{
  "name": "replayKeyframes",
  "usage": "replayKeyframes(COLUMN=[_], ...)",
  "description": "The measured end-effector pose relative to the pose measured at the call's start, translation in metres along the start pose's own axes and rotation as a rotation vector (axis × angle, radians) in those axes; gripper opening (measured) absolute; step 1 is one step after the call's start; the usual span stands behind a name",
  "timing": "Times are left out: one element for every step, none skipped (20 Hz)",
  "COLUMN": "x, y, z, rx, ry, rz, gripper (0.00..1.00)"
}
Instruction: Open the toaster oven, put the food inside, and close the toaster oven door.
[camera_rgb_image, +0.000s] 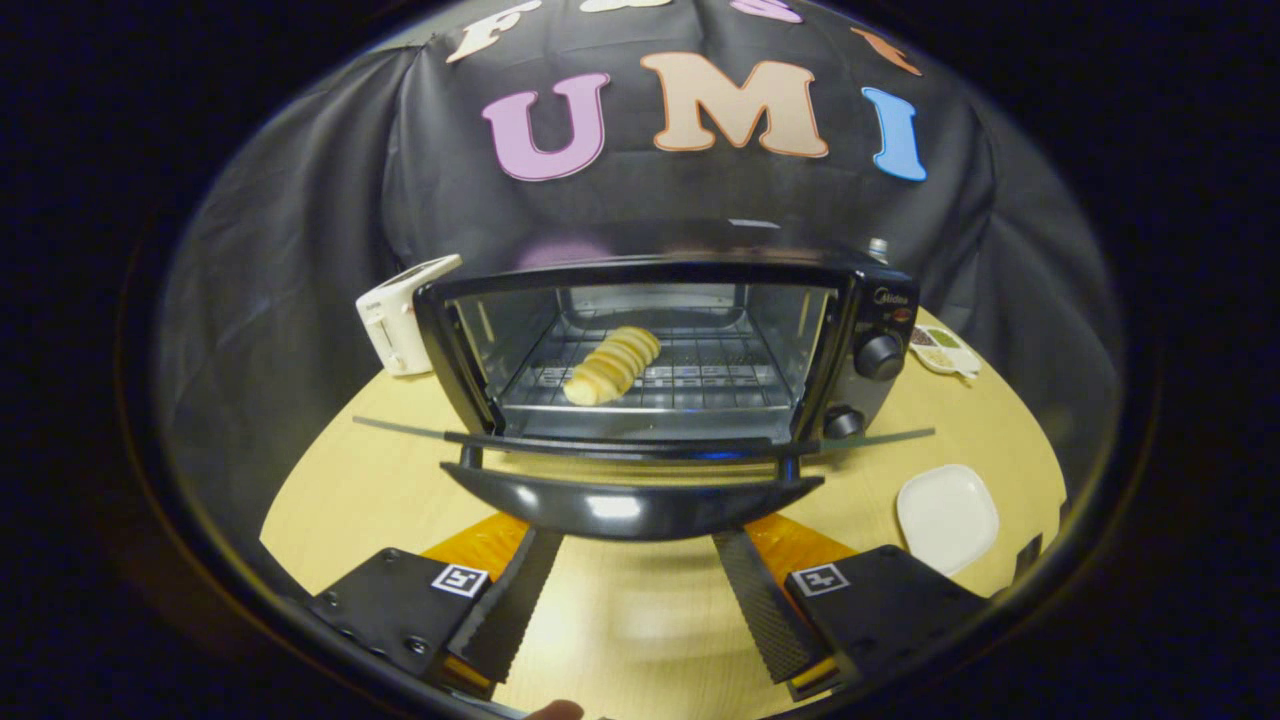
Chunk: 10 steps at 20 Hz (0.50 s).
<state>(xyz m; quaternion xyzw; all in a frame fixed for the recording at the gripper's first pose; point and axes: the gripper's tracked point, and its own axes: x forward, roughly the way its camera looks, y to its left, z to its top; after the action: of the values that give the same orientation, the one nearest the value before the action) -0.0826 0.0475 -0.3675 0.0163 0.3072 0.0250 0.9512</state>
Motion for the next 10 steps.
replayKeyframes(x=[0.001,0.003,0.004,0.006,0.008,0.011,0.013,0.015,0.018,0.021], y=[0.000,0.000,0.001,0.001,0.001,0.001,0.002,0.002,0.002,0.000], z=[0.005,0.008,0.011,0.014,0.018,0.021,0.026,0.030,0.034,0.038], rx=[0.001,0.001,0.004,0.007,0.009,0.013,0.018,0.024,0.030,0.037], ry=[-0.009,-0.011,-0.016,-0.019,-0.024,-0.027,-0.033,-0.038,-0.044,-0.052], rz=[0.000,0.000,0.000,0.001,0.000,0.001,0.001,0.001,0.000,-0.003], gripper=[0.94,0.94,0.94,0.94,0.94,0.94,0.94,0.94,0.94,0.94])
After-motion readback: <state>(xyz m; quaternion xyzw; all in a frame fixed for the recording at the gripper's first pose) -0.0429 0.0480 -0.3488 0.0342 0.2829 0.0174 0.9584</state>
